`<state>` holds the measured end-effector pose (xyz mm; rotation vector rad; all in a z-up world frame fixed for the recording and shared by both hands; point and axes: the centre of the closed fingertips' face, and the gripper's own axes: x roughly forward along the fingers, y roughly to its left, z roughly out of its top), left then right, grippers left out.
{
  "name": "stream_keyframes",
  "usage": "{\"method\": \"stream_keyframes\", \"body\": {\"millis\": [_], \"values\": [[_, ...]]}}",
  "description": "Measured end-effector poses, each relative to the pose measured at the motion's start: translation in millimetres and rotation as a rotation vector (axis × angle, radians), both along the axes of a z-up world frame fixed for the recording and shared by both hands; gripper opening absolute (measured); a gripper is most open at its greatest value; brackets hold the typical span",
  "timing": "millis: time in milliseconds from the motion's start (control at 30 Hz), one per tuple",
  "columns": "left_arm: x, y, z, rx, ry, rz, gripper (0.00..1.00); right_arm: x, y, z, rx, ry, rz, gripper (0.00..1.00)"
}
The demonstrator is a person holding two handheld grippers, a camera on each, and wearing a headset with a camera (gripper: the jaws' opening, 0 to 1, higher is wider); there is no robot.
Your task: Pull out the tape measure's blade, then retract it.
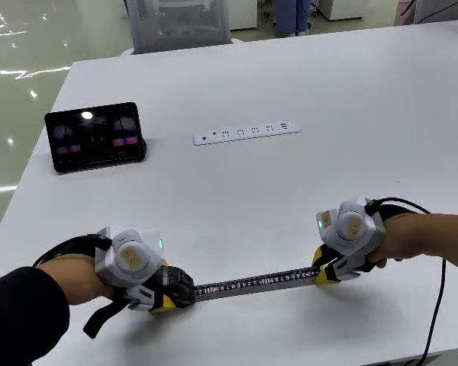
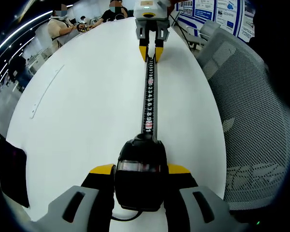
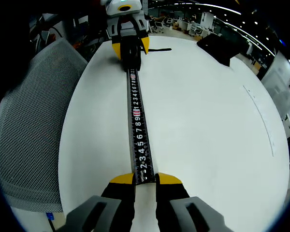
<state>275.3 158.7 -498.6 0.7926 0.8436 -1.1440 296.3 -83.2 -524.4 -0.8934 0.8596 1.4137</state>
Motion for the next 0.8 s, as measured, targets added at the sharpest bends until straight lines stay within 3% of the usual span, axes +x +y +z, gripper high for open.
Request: {"method": "stream_keyframes", "body": {"millis": [267, 333, 433, 667, 800], "values": [[1.9, -2.5, 3.1, -0.002, -0.001, 0.021, 0.37, 0.7, 0.6, -0.1, 0.023, -0.001, -0.037, 0.13], [3.6, -3.5, 6.0, -0.018, 0.006, 0.042, 0.38, -0.2, 1.3, 0.4, 0.015, -0.032, 0.006, 0.13], [4.9, -3.1, 10.9, -0.017, 0.002, 0.045, 0.41, 0.4, 1.2, 0.5, 0.019, -0.02, -0.013, 0.13], [4.2, 0.0, 13.9, 0.007, -0.012, 0.02, 0.44, -0.7, 2.1, 0.2, -0.01, -0.044, 0.012, 0.14], [4.0, -1.0, 17.9, -0.007, -0.013, 0.04, 0.48, -4.7, -2.0, 0.1, -0.032, -0.023, 0.022, 0.19]]}}
